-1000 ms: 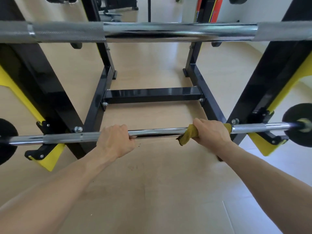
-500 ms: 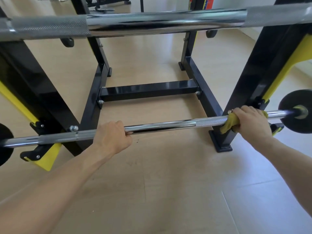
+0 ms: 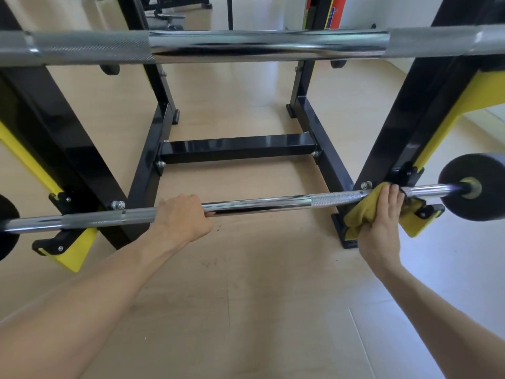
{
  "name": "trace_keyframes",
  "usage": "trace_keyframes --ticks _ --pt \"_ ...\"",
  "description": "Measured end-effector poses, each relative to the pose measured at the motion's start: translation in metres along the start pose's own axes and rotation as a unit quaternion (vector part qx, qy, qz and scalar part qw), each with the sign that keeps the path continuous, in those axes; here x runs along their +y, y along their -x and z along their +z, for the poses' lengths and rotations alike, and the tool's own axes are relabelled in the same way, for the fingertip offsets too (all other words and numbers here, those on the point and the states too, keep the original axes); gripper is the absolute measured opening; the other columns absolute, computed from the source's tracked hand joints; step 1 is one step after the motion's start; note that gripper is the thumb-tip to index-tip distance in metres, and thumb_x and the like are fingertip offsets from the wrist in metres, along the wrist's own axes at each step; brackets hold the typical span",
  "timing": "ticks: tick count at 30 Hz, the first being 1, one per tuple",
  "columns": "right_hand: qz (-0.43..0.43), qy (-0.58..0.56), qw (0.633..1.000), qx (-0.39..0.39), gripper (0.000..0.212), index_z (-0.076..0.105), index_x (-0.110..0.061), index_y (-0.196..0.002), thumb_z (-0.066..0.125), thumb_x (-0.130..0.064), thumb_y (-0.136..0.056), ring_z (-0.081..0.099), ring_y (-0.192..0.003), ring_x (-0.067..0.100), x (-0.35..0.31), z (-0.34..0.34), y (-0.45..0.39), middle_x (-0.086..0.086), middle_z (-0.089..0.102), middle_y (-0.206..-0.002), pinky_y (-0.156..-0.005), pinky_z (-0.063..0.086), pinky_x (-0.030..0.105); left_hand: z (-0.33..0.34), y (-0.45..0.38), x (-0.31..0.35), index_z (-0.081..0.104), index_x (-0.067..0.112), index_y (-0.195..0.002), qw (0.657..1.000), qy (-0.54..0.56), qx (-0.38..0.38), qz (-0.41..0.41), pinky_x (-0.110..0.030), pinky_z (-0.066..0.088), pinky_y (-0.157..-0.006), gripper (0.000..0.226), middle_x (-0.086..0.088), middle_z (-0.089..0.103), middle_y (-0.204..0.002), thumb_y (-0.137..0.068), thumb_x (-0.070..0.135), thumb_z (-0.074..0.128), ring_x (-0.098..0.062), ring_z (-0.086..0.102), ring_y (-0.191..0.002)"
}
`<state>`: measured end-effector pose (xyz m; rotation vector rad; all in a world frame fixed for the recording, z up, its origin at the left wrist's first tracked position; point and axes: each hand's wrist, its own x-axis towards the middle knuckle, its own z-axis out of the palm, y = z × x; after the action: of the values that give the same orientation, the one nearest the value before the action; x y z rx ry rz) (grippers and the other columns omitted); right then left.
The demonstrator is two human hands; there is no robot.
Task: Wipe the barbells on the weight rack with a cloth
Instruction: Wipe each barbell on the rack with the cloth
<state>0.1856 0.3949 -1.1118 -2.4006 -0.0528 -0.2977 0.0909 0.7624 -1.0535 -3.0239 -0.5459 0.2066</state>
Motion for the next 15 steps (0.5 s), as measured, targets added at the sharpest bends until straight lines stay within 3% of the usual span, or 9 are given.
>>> trace_keyframes --ticks 2,4,6,7,8,9,10,12,15 --pt "0.046 -0.053 0.997 -0.019 0.086 -0.001 -0.02 -0.159 0.034 0.016 -0.09 -0.01 -0.152 0.013 -0.024 0.002 0.011 -0.008 -0.013 -0.165 -0.125 0.003 0.045 -0.007 -0.002 0.0 0.06 0.019 -0.101 0.999 0.009 -0.035 -0.001 -0.039 0.055 -0.082 0.029 0.001 0.063 -0.085 -0.088 0.045 0.056 -0.019 0.061 -0.079" --pt "0.08 -0.094 0.99 -0.061 0.082 0.006 -0.022 -0.159 0.034 0.012 -0.091 0.008 -0.151 0.014 -0.057 -0.001 0.032 -0.01 -0.004 -0.166 -0.124 0.013 0.042 -0.016 0.004 0.0 0.058 0.016 -0.11 0.997 0.025 -0.08 -0.001 -0.038 0.052 -0.086 0.036 -0.001 0.064 -0.096 -0.086 0.043 0.056 -0.022 0.061 -0.09" --pt "0.09 -0.144 0.977 -0.127 0.07 0.039 -0.034 -0.147 0.035 0.009 -0.091 0.043 -0.135 0.015 -0.1 -0.015 0.053 -0.007 0.037 -0.156 -0.114 0.037 0.039 -0.025 0.022 0.0 0.046 0.013 -0.128 0.995 -0.034 -0.089 0.022 -0.043 0.046 -0.099 0.054 -0.01 0.056 -0.121 -0.083 0.041 0.057 -0.029 0.054 -0.112" --pt "0.102 -0.163 0.966 -0.174 0.06 0.058 -0.037 -0.123 0.035 0.008 -0.091 0.058 -0.116 0.015 -0.122 -0.025 0.062 -0.007 0.063 -0.131 -0.099 0.05 0.034 -0.029 0.038 0.002 0.035 0.011 -0.138 0.993 -0.063 -0.092 0.042 -0.047 0.04 -0.106 0.068 -0.016 0.047 -0.133 -0.082 0.039 0.059 -0.034 0.046 -0.123" --pt "0.117 -0.179 0.95 -0.226 0.051 0.064 -0.032 -0.101 0.035 0.008 -0.092 0.066 -0.096 0.013 -0.145 -0.038 0.069 -0.012 0.073 -0.098 -0.081 0.055 0.026 -0.037 0.056 0.006 0.024 0.009 -0.148 0.991 -0.064 -0.1 0.067 -0.05 0.033 -0.112 0.081 -0.02 0.037 -0.144 -0.081 0.036 0.061 -0.038 0.037 -0.133" --pt "0.129 -0.182 0.932 -0.284 0.045 0.065 -0.028 -0.09 0.035 0.006 -0.094 0.068 -0.081 0.008 -0.169 -0.051 0.074 -0.015 0.072 -0.077 -0.067 0.053 0.019 -0.049 0.074 0.011 0.013 0.009 -0.154 0.989 -0.026 -0.117 0.089 -0.051 0.029 -0.116 0.09 -0.022 0.027 -0.152 -0.083 0.033 0.062 -0.04 0.029 -0.14" --pt "0.137 -0.178 0.913 -0.342 0.04 0.064 -0.027 -0.088 0.038 0.002 -0.098 0.068 -0.074 0.003 -0.194 -0.067 0.078 -0.017 0.07 -0.068 -0.06 0.051 0.015 -0.065 0.09 0.015 0.005 0.013 -0.158 0.982 0.05 -0.144 0.108 -0.049 0.028 -0.118 0.094 -0.021 0.019 -0.158 -0.085 0.03 0.062 -0.038 0.025 -0.144" --pt "0.124 -0.121 0.892 -0.418 0.027 0.065 -0.026 -0.094 0.045 -0.01 -0.099 0.069 -0.083 0.006 -0.239 -0.096 0.079 -0.015 0.072 -0.079 -0.07 0.055 0.019 -0.109 0.114 0.017 -0.002 0.022 -0.16 0.948 0.211 -0.183 0.155 -0.043 0.036 -0.114 0.099 -0.011 0.015 -0.163 -0.087 0.026 0.064 -0.034 0.033 -0.143" --pt "0.107 -0.08 0.877 -0.461 0.017 0.069 -0.024 -0.097 0.053 -0.019 -0.097 0.067 -0.096 0.017 -0.305 -0.149 0.072 -0.003 0.072 -0.095 -0.089 0.054 0.033 -0.189 0.147 0.007 0.006 0.035 -0.159 0.924 0.291 -0.148 0.198 -0.044 0.051 -0.093 0.097 -0.004 0.036 -0.152 -0.081 0.017 0.062 -0.032 0.055 -0.118"
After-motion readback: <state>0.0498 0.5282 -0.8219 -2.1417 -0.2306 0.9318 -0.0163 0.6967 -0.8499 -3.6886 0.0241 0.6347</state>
